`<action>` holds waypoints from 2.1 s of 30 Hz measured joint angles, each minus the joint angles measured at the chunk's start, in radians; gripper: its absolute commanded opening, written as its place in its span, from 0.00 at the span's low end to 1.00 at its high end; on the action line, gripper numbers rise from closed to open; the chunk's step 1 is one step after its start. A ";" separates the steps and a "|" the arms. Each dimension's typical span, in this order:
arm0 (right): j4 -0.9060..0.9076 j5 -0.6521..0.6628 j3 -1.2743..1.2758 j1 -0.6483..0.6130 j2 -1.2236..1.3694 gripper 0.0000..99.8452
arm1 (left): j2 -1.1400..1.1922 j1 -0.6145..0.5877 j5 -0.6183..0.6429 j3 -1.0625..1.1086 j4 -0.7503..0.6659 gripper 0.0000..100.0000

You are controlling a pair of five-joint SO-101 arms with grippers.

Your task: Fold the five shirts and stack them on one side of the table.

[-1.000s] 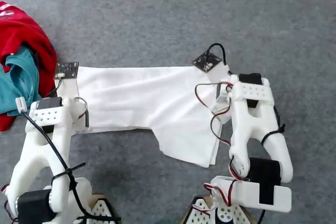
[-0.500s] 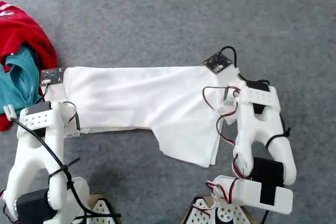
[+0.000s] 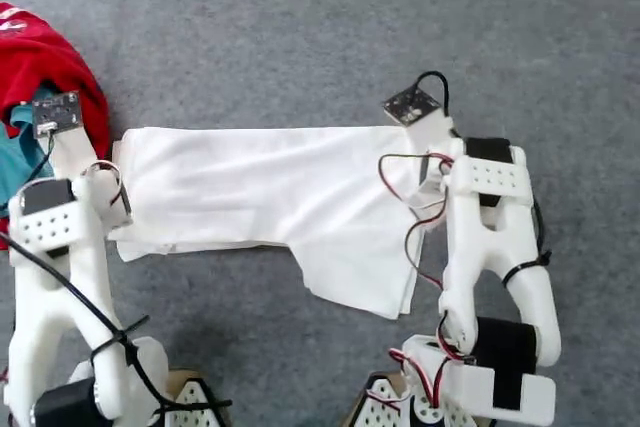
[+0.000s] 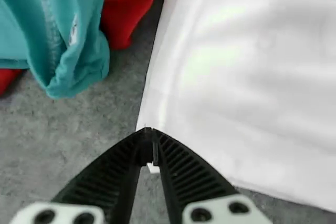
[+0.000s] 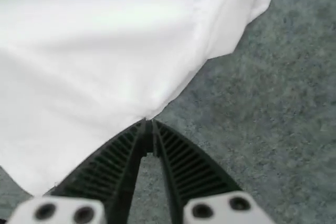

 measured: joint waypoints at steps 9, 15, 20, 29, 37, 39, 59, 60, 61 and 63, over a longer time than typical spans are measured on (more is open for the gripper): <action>-0.135 -0.054 0.066 -0.080 0.132 0.02 | -0.009 0.028 0.026 0.267 -0.404 0.03; -0.175 -0.055 0.057 0.000 0.235 0.02 | -0.009 0.029 0.026 0.275 -0.427 0.03; -0.175 -0.057 0.037 0.035 0.250 0.02 | -0.008 0.029 0.026 0.275 -0.427 0.03; -0.060 -0.057 -0.031 0.038 0.232 0.02 | -0.006 0.029 0.026 0.275 -0.427 0.03; 0.034 0.043 -0.057 0.003 0.000 0.02 | -0.006 0.029 0.026 0.275 -0.427 0.03; 0.098 0.103 -0.057 -0.037 -0.057 0.04 | -0.006 0.029 0.026 0.275 -0.427 0.03; 0.140 0.245 0.488 -0.512 -0.413 0.22 | -0.006 0.029 0.026 0.275 -0.457 0.03; 0.126 0.245 0.497 -0.514 -0.413 0.22 | -0.006 0.029 0.026 0.275 -0.457 0.03; 0.110 0.245 0.503 -0.514 -0.413 0.22 | -0.006 0.029 0.026 0.275 -0.457 0.03; 0.080 0.245 0.508 -0.520 -0.410 0.22 | -0.006 0.029 0.026 0.275 -0.457 0.03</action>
